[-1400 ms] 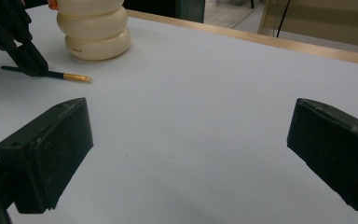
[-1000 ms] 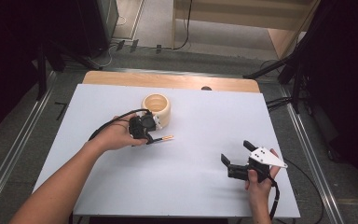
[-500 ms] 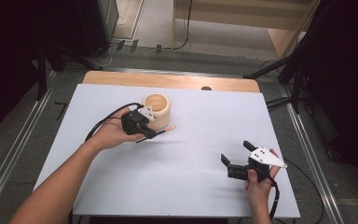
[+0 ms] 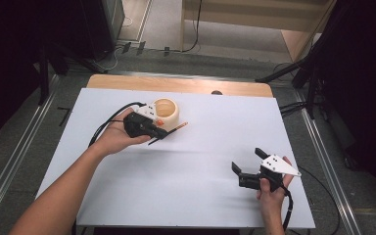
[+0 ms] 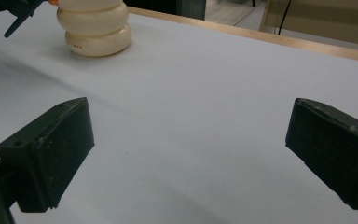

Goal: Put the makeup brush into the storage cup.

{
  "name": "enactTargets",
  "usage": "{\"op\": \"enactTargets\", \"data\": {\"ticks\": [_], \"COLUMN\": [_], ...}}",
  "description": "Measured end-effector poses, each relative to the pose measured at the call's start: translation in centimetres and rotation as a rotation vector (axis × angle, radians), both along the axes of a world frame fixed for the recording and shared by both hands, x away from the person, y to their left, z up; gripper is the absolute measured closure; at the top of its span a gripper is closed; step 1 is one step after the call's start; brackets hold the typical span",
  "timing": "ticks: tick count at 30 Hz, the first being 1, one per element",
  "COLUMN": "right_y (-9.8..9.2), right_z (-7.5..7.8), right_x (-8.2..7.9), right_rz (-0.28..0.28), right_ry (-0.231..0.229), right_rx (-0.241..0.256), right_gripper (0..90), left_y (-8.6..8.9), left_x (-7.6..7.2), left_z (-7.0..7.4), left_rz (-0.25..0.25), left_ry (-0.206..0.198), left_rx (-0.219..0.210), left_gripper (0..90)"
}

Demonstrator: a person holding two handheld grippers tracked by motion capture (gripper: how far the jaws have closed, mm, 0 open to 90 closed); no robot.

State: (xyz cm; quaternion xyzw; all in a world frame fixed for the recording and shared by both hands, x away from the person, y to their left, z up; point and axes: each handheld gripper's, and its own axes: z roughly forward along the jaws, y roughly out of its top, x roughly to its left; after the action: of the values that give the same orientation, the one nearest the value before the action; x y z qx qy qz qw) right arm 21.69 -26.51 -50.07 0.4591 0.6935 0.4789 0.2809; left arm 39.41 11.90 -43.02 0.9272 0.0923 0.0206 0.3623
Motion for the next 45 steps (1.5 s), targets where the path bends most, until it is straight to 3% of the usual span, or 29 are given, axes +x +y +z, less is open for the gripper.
{"op": "enactTargets", "data": {"ticks": [13, 28, 36, 45], "right_y": [-0.1, -1.1, -1.1, -1.0], "right_z": [0.0, 0.1, 0.1, 0.0], "right_x": [-0.1, -0.4, -0.6, -0.5], "right_rz": [0.000, 0.011, -0.010, -0.011], "right_ry": [-0.011, -0.064, -0.093, -0.088], "right_rx": [0.013, 0.096, 0.090, 0.085], "right_gripper": [1.1, 1.1, 1.1, 1.1], "left_y": [0.6, 0.9, 1.1, 1.5], "left_x": [0.1, 0.3, 0.4, 0.6], "left_z": [0.9, 1.3, 1.5, 1.5], "left_rz": [0.021, 0.052, 0.069, 0.107], "left_ry": [0.010, -0.004, -0.013, -0.015], "left_rx": [-0.095, -0.171, -0.199, -0.245], "left_gripper": [85.4, 85.4, 85.4, 85.4]}}
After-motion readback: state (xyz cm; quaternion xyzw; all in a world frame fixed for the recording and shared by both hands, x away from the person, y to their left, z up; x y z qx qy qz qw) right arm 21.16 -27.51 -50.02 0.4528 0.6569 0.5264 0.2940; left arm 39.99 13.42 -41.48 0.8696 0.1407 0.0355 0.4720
